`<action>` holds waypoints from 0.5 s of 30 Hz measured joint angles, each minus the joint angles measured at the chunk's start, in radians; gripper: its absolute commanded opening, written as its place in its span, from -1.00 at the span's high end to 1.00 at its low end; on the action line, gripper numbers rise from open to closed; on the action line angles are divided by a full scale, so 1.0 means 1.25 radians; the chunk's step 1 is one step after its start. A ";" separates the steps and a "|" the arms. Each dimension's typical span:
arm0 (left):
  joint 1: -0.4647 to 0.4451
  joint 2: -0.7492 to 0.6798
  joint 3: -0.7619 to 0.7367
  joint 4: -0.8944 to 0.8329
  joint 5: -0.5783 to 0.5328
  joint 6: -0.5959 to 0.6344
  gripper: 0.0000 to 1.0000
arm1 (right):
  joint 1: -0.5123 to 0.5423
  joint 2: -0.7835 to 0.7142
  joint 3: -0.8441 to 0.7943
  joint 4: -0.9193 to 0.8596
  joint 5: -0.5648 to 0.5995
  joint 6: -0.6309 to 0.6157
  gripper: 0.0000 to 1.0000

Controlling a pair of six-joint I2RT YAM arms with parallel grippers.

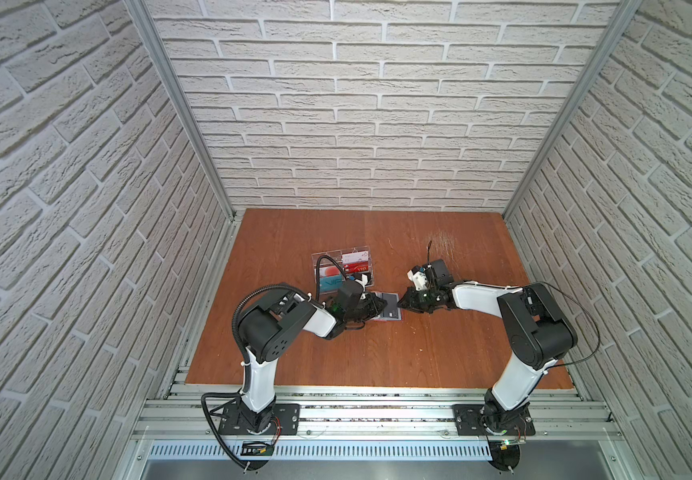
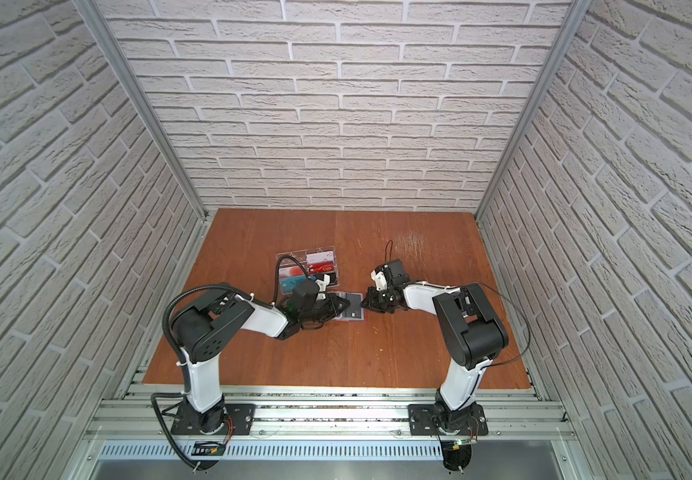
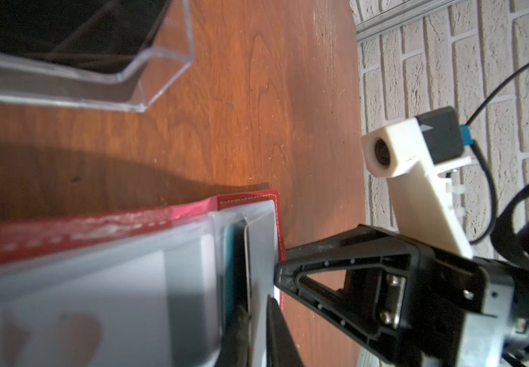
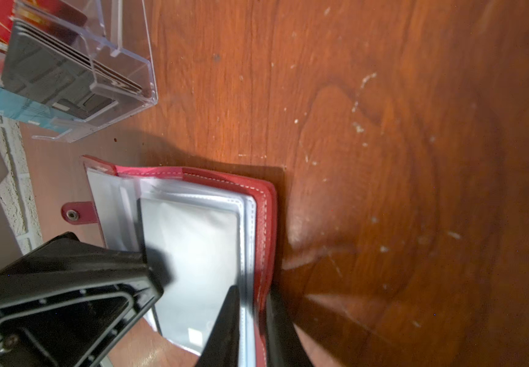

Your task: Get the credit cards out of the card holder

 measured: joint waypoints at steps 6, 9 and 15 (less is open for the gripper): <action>-0.010 0.014 0.008 0.019 -0.003 -0.011 0.59 | 0.000 0.000 0.000 0.002 -0.002 0.005 0.67; -0.012 0.014 0.008 0.024 -0.004 -0.015 0.58 | 0.000 0.000 0.000 0.002 -0.002 0.006 0.66; -0.013 0.014 0.005 0.037 -0.005 -0.022 0.56 | 0.000 0.000 0.000 0.002 0.000 0.007 0.66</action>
